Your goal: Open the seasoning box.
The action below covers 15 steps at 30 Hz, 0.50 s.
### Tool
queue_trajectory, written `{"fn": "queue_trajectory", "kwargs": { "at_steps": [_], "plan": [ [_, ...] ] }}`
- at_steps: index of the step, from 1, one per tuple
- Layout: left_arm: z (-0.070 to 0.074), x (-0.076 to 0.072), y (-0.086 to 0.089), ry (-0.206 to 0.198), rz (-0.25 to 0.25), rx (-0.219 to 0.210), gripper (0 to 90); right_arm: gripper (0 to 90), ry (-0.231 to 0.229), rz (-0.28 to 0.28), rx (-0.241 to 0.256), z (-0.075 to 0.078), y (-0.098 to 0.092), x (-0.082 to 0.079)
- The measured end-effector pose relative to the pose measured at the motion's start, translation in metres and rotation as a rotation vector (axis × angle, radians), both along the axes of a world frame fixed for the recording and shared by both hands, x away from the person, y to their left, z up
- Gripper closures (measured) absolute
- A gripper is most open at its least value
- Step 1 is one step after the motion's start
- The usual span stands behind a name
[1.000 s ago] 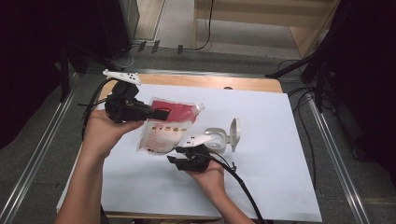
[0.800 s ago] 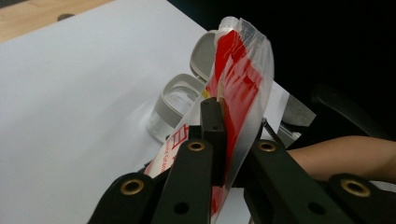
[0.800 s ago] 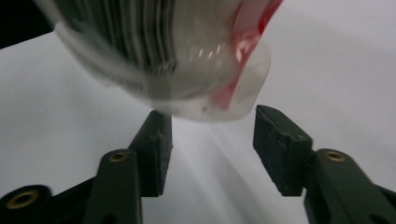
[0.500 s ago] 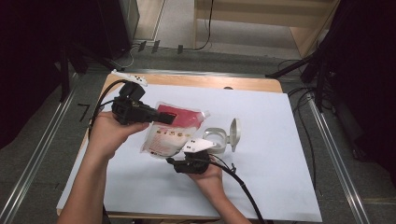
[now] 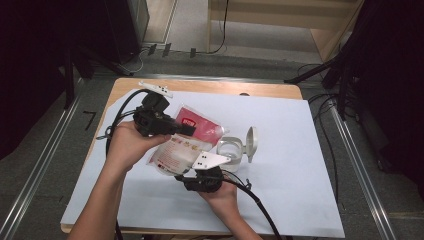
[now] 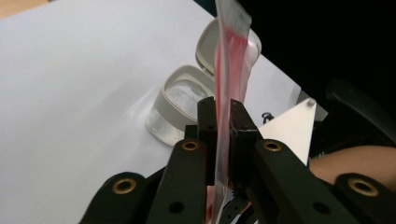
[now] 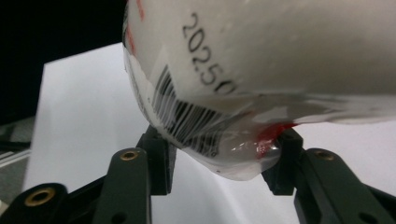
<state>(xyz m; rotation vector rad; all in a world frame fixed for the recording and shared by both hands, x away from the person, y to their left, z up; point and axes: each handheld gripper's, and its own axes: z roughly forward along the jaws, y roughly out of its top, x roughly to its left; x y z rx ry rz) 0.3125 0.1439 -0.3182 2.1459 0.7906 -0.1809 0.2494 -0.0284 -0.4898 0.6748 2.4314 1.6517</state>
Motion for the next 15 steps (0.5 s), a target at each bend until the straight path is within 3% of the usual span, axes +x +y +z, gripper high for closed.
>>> {"fn": "queue_trajectory", "kwargs": {
  "at_steps": [3, 4, 6, 8, 11, 12, 13, 15],
  "plan": [
    [-0.004, 0.001, -0.004, -0.004, -0.019, 0.031, 80.7, 54.9, 0.030, 0.014, 0.023, 0.003, -0.003, 0.000],
    [-0.008, 0.000, -0.007, -0.026, -0.057, 0.046, 78.8, 55.2, 0.049, 0.015, 0.040, 0.005, -0.006, 0.001],
    [-0.009, 0.000, -0.008, -0.031, -0.077, 0.060, 77.7, 55.2, 0.064, 0.018, 0.053, 0.006, -0.008, 0.001],
    [-0.014, 0.000, -0.011, -0.047, -0.120, 0.049, 76.5, 55.2, 0.090, 0.019, 0.067, 0.010, -0.013, 0.000],
    [-0.016, 0.000, -0.012, -0.042, -0.136, 0.059, 78.9, 55.2, 0.100, 0.021, 0.072, 0.011, -0.016, -0.001],
    [-0.017, 0.001, -0.013, -0.017, -0.128, 0.070, 80.2, 55.1, 0.118, 0.021, 0.068, 0.011, -0.016, -0.002],
    [-0.019, 0.003, -0.014, 0.075, -0.093, 0.070, 80.5, 55.0, 0.126, 0.027, 0.068, 0.010, -0.015, -0.002],
    [-0.020, 0.004, -0.014, 0.087, -0.094, 0.075, 80.7, 55.0, 0.134, 0.030, 0.065, 0.010, -0.014, -0.003]
  ]
}}
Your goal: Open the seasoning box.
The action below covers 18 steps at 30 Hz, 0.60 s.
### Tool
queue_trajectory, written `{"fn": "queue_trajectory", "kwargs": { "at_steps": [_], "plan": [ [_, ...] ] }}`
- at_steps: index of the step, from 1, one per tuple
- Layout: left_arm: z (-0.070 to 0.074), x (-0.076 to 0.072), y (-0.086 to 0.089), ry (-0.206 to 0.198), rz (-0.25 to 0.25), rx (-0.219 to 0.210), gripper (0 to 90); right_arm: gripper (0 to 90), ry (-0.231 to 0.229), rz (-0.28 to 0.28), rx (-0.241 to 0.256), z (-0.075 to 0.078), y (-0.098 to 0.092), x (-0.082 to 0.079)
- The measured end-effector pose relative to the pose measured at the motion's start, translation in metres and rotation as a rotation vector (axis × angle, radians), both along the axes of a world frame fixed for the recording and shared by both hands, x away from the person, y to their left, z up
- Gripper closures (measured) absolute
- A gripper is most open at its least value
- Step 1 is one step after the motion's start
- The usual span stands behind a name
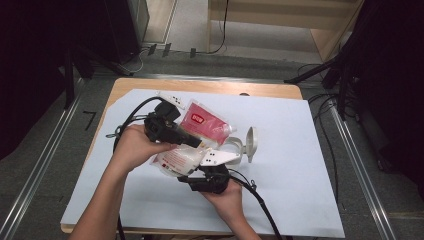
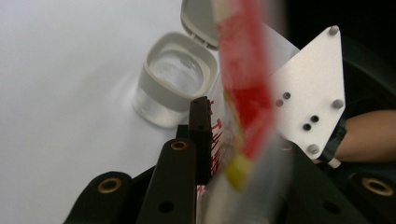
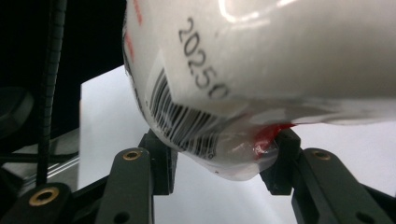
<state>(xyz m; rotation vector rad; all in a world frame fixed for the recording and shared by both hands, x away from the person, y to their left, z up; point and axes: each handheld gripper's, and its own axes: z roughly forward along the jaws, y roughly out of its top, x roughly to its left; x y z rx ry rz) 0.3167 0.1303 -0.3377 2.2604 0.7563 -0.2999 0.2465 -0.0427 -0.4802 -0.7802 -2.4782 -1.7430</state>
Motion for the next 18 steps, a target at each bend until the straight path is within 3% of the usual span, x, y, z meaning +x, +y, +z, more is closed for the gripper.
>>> {"fn": "queue_trajectory", "kwargs": {
  "at_steps": [4, 9, 11, 13, 15, 17, 18],
  "plan": [
    [0.001, -0.002, 0.000, 0.031, 0.005, -0.009, 89.4, 53.7, 0.020, 0.001, -0.002, -0.001, 0.003, -0.002],
    [0.002, -0.002, -0.002, 0.073, 0.025, 0.014, 90.0, 51.6, -0.006, -0.020, -0.023, -0.001, 0.007, -0.005],
    [0.002, -0.003, -0.003, 0.085, 0.066, 0.022, 90.0, 48.5, -0.025, -0.040, -0.037, -0.002, 0.011, -0.009],
    [0.003, -0.003, -0.003, 0.091, 0.075, 0.020, 90.0, 47.2, -0.026, -0.052, -0.039, -0.002, 0.013, -0.010],
    [0.001, -0.001, -0.002, 0.119, 0.102, -0.024, 90.0, 45.7, -0.038, -0.078, -0.054, -0.003, 0.016, -0.011],
    [0.001, 0.000, -0.002, 0.134, 0.106, -0.042, 90.0, 44.8, -0.044, -0.087, -0.064, -0.003, 0.018, -0.012],
    [-0.001, 0.000, -0.004, 0.149, 0.106, -0.043, 90.0, 46.7, -0.094, -0.118, -0.097, -0.002, 0.021, -0.015]
  ]
}}
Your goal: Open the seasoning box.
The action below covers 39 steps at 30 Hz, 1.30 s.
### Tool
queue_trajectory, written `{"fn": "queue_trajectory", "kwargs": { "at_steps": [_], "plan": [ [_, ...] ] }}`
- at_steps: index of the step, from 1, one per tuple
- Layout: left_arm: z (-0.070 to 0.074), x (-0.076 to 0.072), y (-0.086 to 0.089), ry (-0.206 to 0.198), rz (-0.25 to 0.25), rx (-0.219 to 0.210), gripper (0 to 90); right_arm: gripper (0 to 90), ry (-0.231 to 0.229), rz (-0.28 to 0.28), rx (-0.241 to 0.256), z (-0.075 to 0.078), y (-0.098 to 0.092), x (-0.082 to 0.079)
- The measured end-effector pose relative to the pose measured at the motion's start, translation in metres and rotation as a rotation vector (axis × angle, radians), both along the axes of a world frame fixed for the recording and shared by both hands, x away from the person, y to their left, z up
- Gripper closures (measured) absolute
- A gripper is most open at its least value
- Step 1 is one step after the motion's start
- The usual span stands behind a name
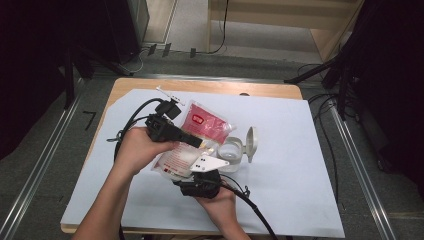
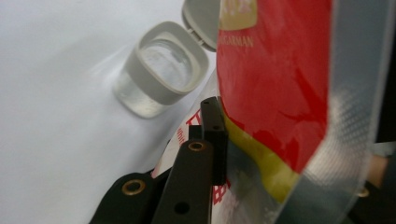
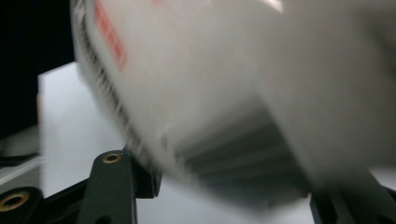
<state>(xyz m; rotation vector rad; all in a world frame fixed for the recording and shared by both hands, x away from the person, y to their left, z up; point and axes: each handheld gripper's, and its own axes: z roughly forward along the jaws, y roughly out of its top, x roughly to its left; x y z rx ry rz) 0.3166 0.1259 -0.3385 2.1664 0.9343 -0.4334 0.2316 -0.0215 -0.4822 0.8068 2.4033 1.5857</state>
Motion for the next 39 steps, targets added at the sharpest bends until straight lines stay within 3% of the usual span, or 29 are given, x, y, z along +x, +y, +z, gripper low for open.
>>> {"fn": "queue_trajectory", "kwargs": {
  "at_steps": [4, 6, 7, 8, 9, 10, 11, 16, 19, 20, 23, 26, 29, 36, 39],
  "plan": [
    [-0.001, 0.000, -0.003, -0.010, 0.005, 0.028, 90.0, 52.3, 0.051, -0.007, 0.016, 0.000, 0.000, 0.000],
    [0.000, -0.001, -0.004, -0.021, -0.004, 0.026, 84.9, 54.1, 0.074, 0.000, 0.023, 0.002, 0.000, -0.002],
    [0.002, -0.003, -0.007, -0.065, -0.028, 0.034, 82.4, 55.7, 0.106, 0.028, 0.067, 0.003, 0.000, -0.002],
    [0.002, -0.003, -0.007, -0.065, -0.028, 0.034, 78.3, 55.7, 0.106, 0.028, 0.067, 0.003, 0.000, -0.002],
    [0.006, -0.006, -0.008, -0.139, -0.072, 0.061, 76.3, 56.9, 0.133, 0.043, 0.102, 0.006, -0.001, -0.003],
    [0.006, -0.006, -0.008, -0.139, -0.072, 0.061, 76.0, 56.9, 0.133, 0.043, 0.102, 0.006, -0.001, -0.003],
    [0.007, -0.008, -0.008, -0.164, -0.085, 0.064, 75.8, 57.0, 0.150, 0.047, 0.118, 0.008, -0.002, -0.005],
    [0.005, -0.006, -0.006, -0.172, -0.086, 0.071, 73.8, 58.5, 0.187, 0.087, 0.150, 0.014, -0.003, -0.010],
    [0.002, -0.006, -0.008, -0.164, -0.082, 0.046, 75.0, 59.3, 0.159, 0.095, 0.133, 0.019, -0.001, -0.014],
    [0.002, -0.005, -0.009, -0.151, -0.089, 0.037, 75.5, 59.2, 0.145, 0.098, 0.129, 0.021, -0.001, -0.015],
    [0.002, -0.005, -0.011, -0.084, -0.031, 0.033, 80.4, 59.2, 0.138, 0.086, 0.131, 0.025, 0.000, -0.016],
    [0.001, -0.004, -0.012, -0.073, -0.013, 0.041, 80.9, 58.2, 0.140, 0.084, 0.128, 0.025, 0.000, -0.016],
    [-0.001, -0.006, -0.018, -0.075, -0.005, 0.051, 81.6, 52.6, 0.191, 0.066, 0.140, 0.025, 0.001, -0.013],
    [-0.002, -0.007, -0.024, -0.078, 0.001, 0.057, 78.5, 58.6, 0.200, 0.055, 0.145, 0.024, -0.001, -0.012],
    [0.001, -0.006, -0.019, -0.071, 0.011, 0.042, 75.3, 60.0, 0.223, 0.065, 0.195, 0.022, -0.003, -0.011]
  ]
}}
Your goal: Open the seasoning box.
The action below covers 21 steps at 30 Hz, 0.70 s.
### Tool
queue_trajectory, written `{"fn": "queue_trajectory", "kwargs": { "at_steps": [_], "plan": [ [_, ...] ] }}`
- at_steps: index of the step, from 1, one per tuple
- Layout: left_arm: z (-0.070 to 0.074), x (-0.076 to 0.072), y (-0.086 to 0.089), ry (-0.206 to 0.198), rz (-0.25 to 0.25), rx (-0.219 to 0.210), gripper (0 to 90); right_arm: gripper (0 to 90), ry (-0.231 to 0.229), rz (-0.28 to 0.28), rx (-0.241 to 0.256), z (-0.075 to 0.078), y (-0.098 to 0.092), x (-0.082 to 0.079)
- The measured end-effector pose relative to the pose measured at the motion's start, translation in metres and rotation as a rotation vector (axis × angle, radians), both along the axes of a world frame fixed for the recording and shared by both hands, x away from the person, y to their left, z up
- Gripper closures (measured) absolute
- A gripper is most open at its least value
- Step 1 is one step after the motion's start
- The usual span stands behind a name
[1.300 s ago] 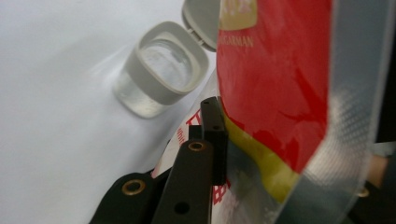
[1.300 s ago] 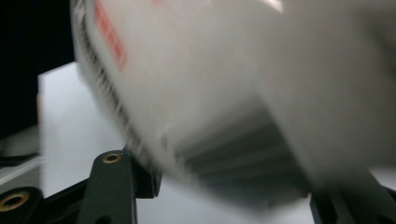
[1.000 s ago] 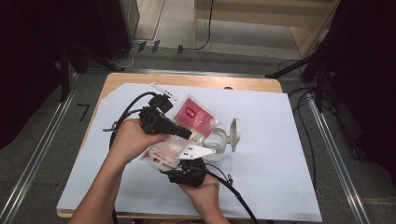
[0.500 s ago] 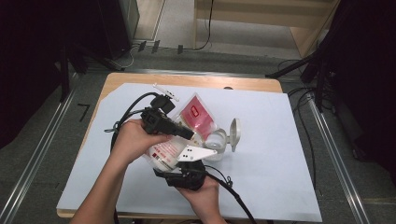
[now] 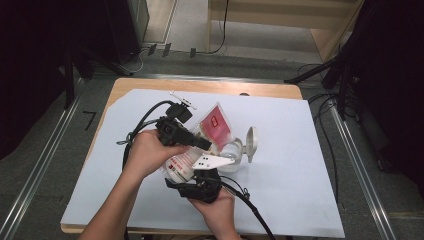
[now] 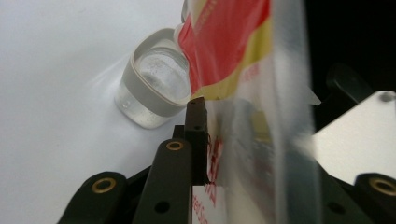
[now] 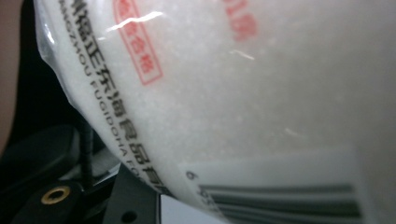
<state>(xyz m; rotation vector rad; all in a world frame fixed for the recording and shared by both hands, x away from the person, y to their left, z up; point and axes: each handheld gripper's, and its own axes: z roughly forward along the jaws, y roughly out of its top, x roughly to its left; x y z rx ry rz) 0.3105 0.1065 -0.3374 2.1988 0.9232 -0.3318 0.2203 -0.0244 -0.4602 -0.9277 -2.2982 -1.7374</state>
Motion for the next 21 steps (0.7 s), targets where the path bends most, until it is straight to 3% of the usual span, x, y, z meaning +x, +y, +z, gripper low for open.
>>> {"fn": "queue_trajectory", "kwargs": {
  "at_steps": [4, 10, 18, 21],
  "plan": [
    [0.004, -0.001, 0.002, 0.001, 0.015, 0.004, 70.5, 60.4, 0.030, -0.006, 0.031, -0.003, -0.002, 0.001],
    [0.008, -0.002, 0.005, -0.019, -0.003, 0.022, 69.6, 60.4, 0.033, -0.007, 0.029, -0.007, -0.002, 0.000],
    [0.015, -0.004, 0.014, -0.026, -0.005, 0.025, 76.7, 60.5, 0.015, -0.003, 0.015, -0.008, -0.001, -0.001],
    [0.014, -0.006, 0.014, -0.029, -0.002, 0.059, 90.0, 60.6, 0.003, -0.004, -0.012, -0.007, 0.000, -0.003]
  ]
}}
